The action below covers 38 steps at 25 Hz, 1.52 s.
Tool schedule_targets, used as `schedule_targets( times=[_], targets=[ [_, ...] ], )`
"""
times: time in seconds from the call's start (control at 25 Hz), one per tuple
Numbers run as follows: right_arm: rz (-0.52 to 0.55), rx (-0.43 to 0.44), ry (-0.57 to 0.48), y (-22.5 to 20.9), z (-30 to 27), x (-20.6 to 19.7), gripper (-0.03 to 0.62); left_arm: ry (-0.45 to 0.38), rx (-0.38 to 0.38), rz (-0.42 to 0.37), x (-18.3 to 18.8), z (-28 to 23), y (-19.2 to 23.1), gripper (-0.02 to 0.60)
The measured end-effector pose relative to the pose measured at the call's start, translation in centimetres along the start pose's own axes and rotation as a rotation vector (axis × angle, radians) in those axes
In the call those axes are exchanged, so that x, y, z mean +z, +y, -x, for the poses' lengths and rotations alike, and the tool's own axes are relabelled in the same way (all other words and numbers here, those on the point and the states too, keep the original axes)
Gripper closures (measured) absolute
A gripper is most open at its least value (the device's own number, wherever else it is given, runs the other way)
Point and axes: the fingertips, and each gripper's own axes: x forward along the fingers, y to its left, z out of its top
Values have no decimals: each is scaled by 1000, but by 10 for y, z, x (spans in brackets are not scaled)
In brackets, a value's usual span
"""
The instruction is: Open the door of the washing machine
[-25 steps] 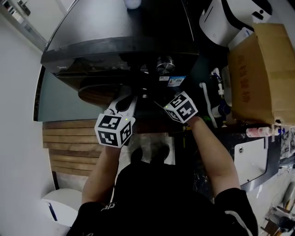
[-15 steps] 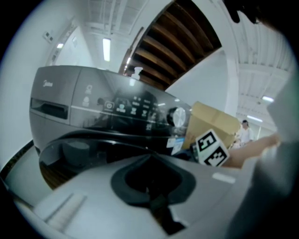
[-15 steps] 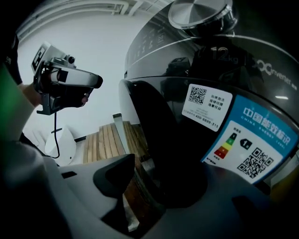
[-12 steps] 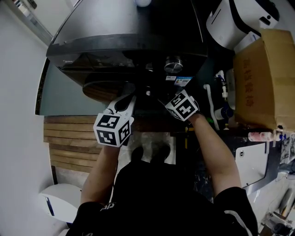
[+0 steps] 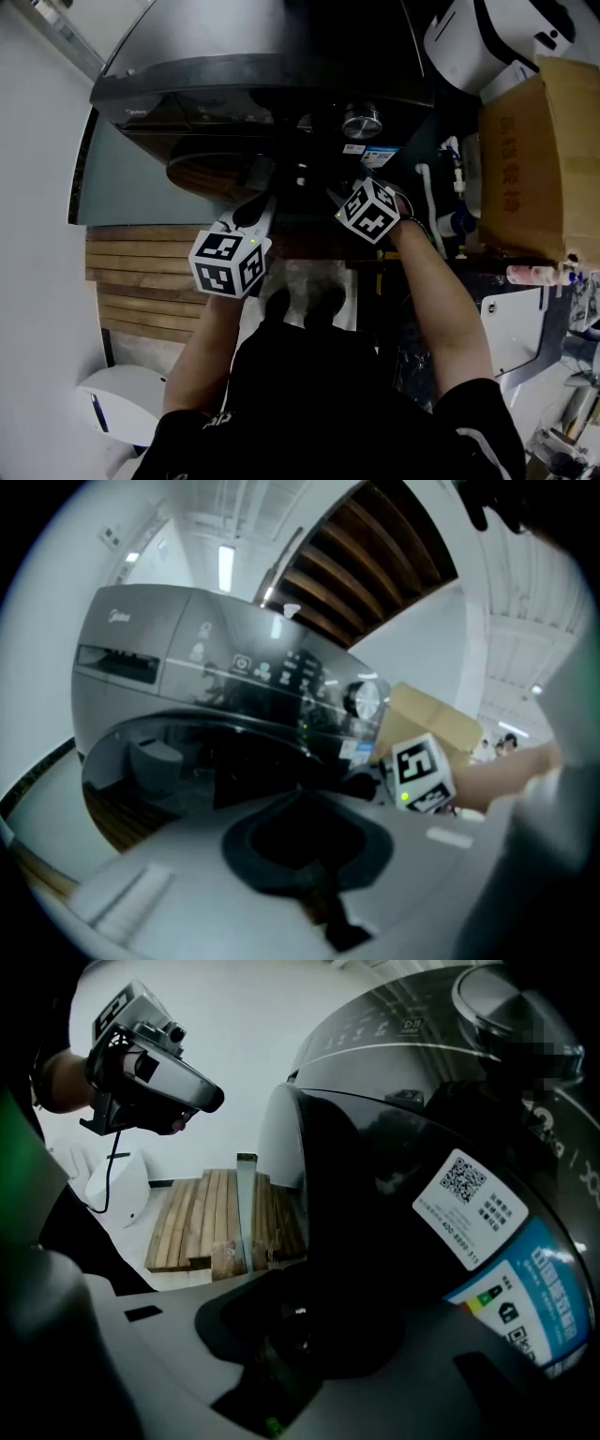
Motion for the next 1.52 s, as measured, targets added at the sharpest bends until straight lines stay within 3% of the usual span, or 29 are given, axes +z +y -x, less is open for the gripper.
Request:
schedule_targets(
  times=[0.2, 0.44, 1.08, 1.52],
  targets=[
    [-36, -49, -20, 0, -2, 0, 461, -9, -8, 6, 0, 5, -3, 572],
    [-62, -32, 7, 0, -1, -1, 464, -9, -9, 16, -5, 16, -7, 572],
    [-155, -113, -32, -1, 0, 0, 457, -8, 65, 16, -22, 50, 11, 572],
    [-228, -182, -12, -4, -3, 0, 428, 6, -15, -24, -31, 65, 29, 572]
  ],
)
